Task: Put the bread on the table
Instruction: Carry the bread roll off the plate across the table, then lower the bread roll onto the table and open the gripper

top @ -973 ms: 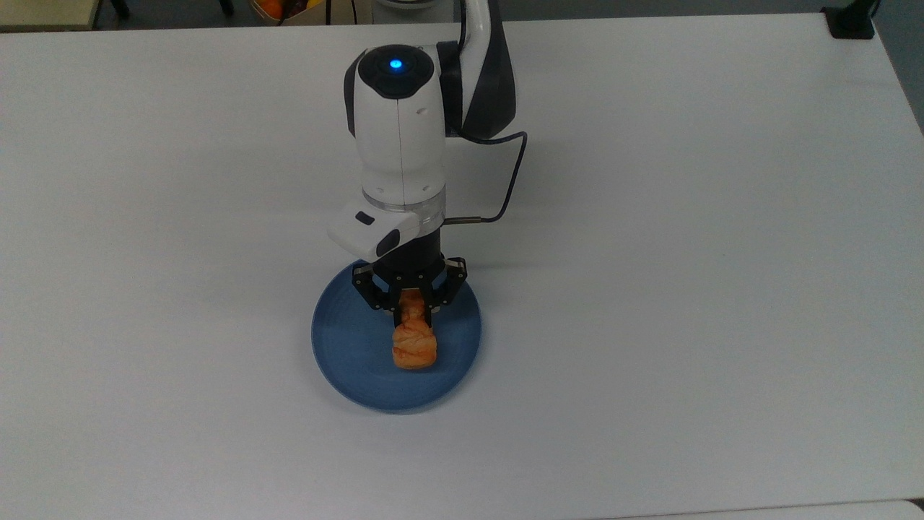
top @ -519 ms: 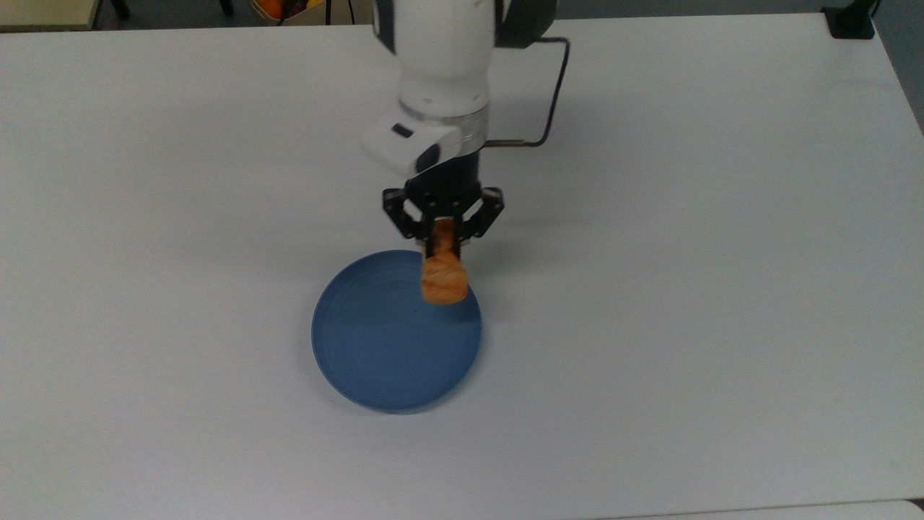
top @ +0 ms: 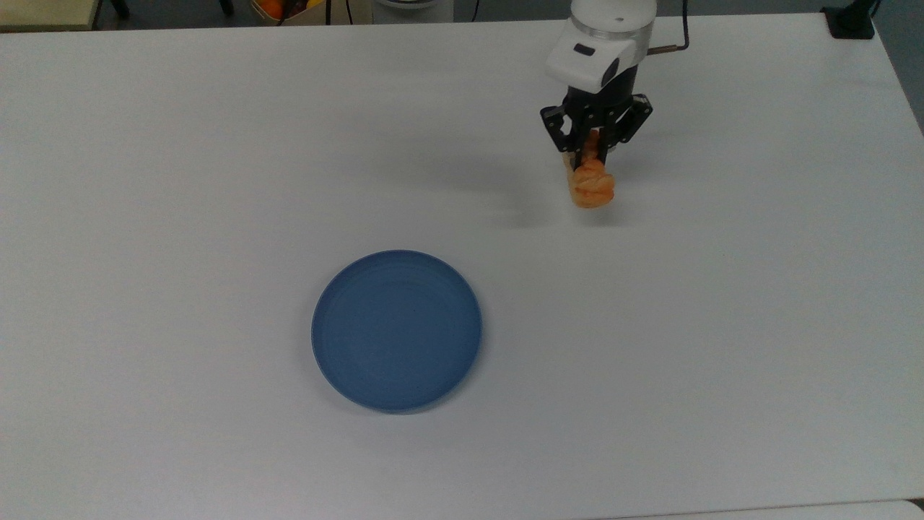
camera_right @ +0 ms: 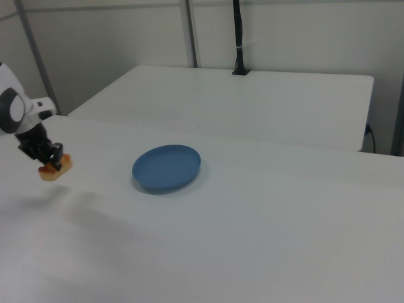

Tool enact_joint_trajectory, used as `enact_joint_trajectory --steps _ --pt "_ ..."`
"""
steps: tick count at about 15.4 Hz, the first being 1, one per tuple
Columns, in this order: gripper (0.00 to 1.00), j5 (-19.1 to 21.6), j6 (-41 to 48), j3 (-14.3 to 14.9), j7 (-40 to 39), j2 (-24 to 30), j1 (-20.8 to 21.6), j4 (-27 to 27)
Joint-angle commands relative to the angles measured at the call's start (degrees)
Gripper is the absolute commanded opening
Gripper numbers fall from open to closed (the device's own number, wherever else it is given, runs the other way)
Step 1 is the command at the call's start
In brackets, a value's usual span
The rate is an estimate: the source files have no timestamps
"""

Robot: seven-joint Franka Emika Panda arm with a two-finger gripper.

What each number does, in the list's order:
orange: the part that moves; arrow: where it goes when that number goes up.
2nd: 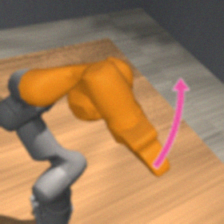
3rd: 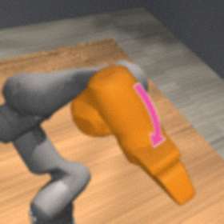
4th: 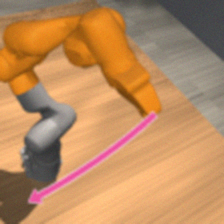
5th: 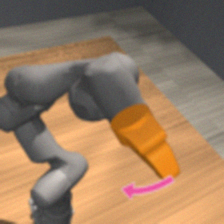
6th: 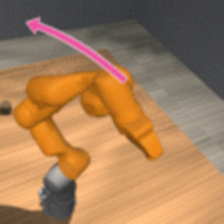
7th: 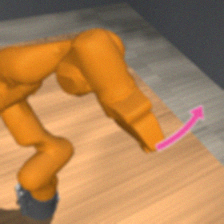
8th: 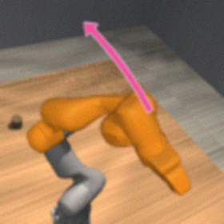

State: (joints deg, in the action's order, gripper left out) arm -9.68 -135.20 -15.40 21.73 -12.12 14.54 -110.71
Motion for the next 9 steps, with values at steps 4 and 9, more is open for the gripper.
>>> enact_joint_trajectory --steps 4,9 --pt "0.32 -3.1 -0.1 -2.6 5.7 2.5 6.9 -9.0" --pt "0.6 -3.4 0.5 -2.7 8.3 -0.2 9.6 -8.7"
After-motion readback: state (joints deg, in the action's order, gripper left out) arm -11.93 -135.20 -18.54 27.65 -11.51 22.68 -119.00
